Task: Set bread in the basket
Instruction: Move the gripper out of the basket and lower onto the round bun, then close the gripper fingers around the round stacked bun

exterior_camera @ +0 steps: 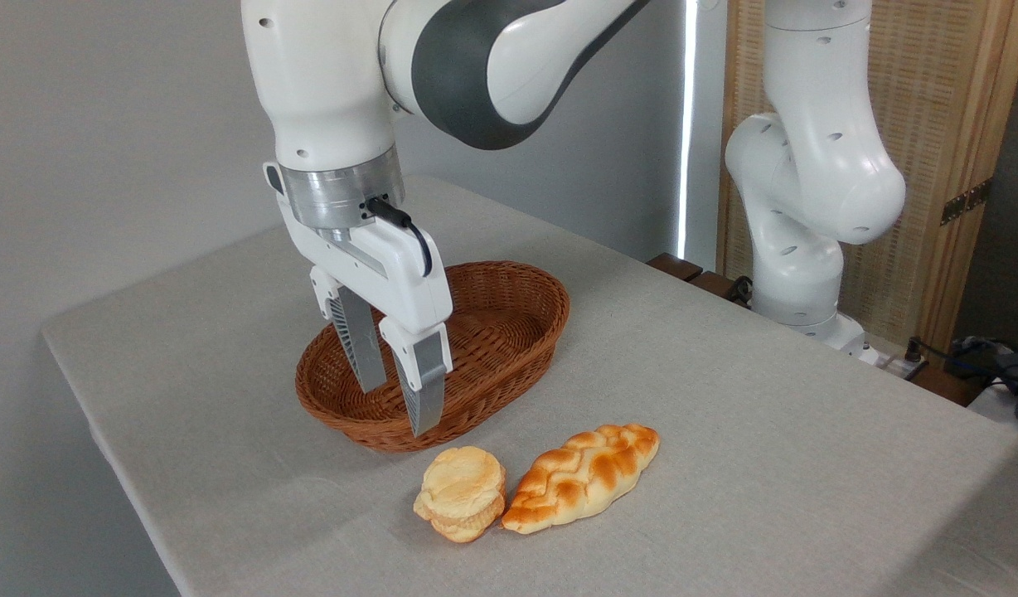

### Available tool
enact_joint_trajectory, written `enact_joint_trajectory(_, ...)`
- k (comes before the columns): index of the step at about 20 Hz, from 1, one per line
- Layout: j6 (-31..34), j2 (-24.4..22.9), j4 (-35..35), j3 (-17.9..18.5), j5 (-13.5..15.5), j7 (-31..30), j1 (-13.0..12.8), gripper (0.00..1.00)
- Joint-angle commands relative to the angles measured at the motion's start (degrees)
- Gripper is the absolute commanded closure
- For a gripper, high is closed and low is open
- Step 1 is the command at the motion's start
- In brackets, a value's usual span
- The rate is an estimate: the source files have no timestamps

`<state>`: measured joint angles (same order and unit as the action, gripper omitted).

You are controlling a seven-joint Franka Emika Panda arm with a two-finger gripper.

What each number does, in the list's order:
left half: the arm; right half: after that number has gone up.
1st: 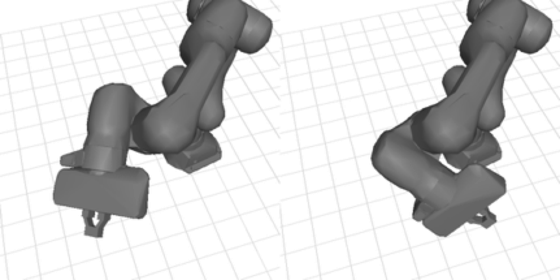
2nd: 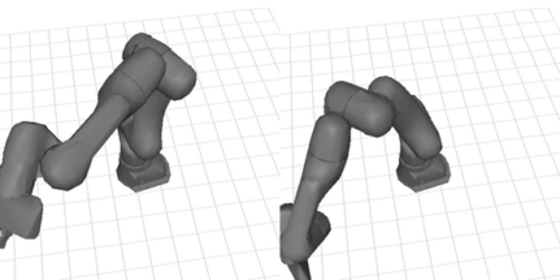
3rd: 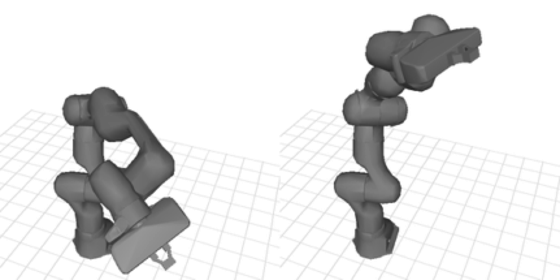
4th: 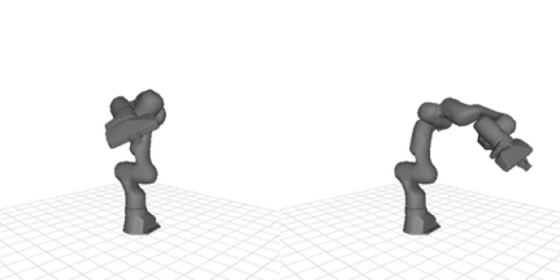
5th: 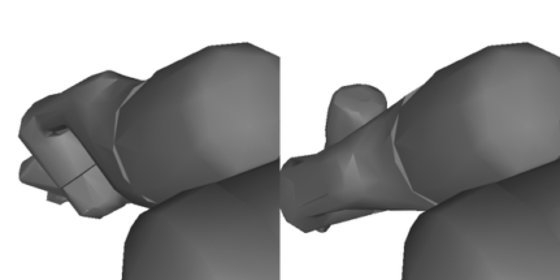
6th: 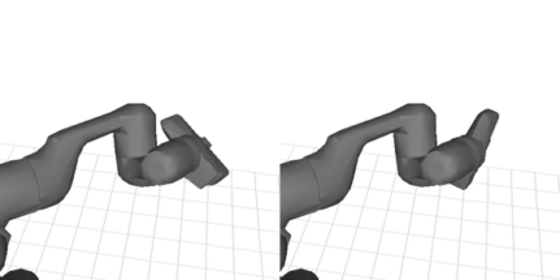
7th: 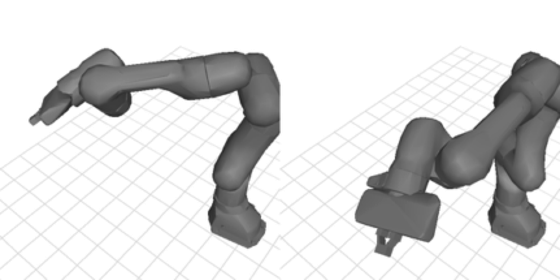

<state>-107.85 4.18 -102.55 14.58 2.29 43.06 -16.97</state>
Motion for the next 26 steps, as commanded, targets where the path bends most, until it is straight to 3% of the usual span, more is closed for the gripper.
enact_joint_trajectory(1, 0.6, 0.1, -0.3, 2.8, 0.1, 7.5, -0.2, 0.00)
enact_joint_trajectory(12, 0.0, 1.4, -4.4, 5.3, 0.1, 30.7, -0.2, 0.00)
enact_joint_trajectory(26, -4.3, 5.5, -4.2, 5.5, 0.3, 31.6, -0.1, 0.00)
